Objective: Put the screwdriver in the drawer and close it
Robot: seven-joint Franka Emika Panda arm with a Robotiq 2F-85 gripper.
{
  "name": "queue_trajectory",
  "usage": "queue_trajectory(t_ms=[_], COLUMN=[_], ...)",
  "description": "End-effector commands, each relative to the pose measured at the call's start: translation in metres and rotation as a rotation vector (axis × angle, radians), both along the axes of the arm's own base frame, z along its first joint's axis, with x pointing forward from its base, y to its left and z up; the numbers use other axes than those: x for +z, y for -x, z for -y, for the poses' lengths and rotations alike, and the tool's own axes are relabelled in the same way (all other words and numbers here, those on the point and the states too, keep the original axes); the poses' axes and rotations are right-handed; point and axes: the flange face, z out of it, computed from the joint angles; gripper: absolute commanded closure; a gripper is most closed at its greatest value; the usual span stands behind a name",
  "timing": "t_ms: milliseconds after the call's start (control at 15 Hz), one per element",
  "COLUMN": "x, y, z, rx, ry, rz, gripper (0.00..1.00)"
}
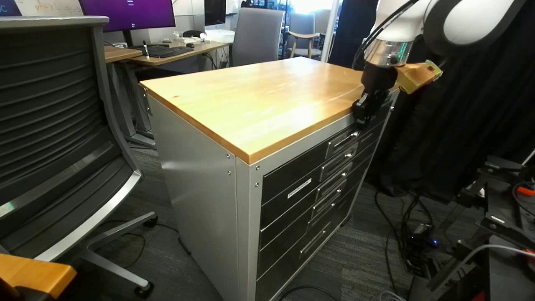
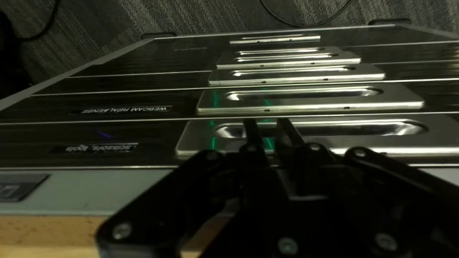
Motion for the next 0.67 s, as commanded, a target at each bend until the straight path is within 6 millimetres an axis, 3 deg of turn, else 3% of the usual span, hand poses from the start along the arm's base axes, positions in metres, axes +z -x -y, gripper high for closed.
queue_trajectory(t_ms=[0, 400, 600], x=[0.059, 0.137, 0.181], y=[-0.007, -0.022, -0.031], z=[-0.01, -0.022, -0.032], rx=[0.079, 0.178, 0.205], ry=[-0.025, 0.06, 0.106], rz=[-0.105, -0.325, -0.38], gripper=[0.48, 0.01, 0.0])
